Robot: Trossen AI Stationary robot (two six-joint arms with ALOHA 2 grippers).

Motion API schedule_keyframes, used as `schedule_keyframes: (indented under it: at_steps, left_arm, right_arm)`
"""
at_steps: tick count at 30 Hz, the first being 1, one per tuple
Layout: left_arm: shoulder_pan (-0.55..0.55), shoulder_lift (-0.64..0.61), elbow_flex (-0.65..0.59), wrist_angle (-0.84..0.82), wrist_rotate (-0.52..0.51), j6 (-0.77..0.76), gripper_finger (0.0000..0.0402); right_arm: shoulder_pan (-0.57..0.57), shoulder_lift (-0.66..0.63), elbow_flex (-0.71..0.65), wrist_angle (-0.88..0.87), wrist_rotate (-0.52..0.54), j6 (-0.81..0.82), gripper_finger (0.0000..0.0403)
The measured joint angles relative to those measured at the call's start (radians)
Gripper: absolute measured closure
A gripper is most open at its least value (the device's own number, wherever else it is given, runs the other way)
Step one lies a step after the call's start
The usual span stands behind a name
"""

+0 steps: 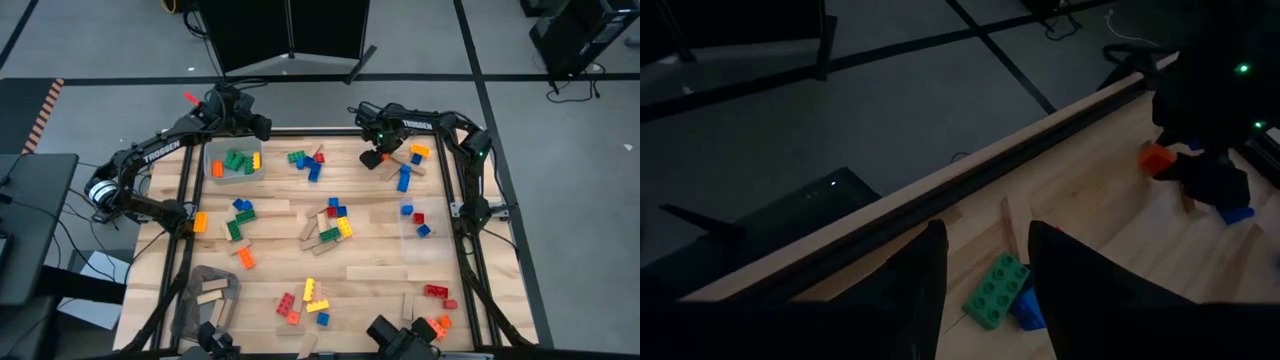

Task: Sort blocks by size
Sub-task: Put the small orange game piece into the transparent bin

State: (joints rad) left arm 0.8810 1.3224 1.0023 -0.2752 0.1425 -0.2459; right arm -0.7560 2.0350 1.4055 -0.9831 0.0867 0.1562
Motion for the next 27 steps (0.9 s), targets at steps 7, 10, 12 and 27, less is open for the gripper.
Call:
schedule_keyframes:
  at_steps: [7, 10, 12, 27]
  left_arm:
    - [0.000, 0.000, 0.000, -0.003, 0.000, -0.002, 0.0252]
    - [0.000, 0.000, 0.000, -0.010, 0.000, -0.002, 0.0252]
    - [0.000, 0.000, 0.000, -0.012, 0.000, -0.002, 0.0252]
    - [0.000, 0.000, 0.000, -0.012, 0.000, -0.002, 0.0252]
  right_arm:
    - [0.009, -0.001, -0.001, 0.025, 0.014, 0.027, 0.0145]
    - [0.009, -0.007, 0.000, 0.008, 0.028, 0.069, 0.0147]
    - [0.009, -0.017, -0.004, -0.013, 0.028, 0.073, 0.0146]
    - [0.002, -0.098, -0.001, 0.100, 0.009, 0.122, 0.0148]
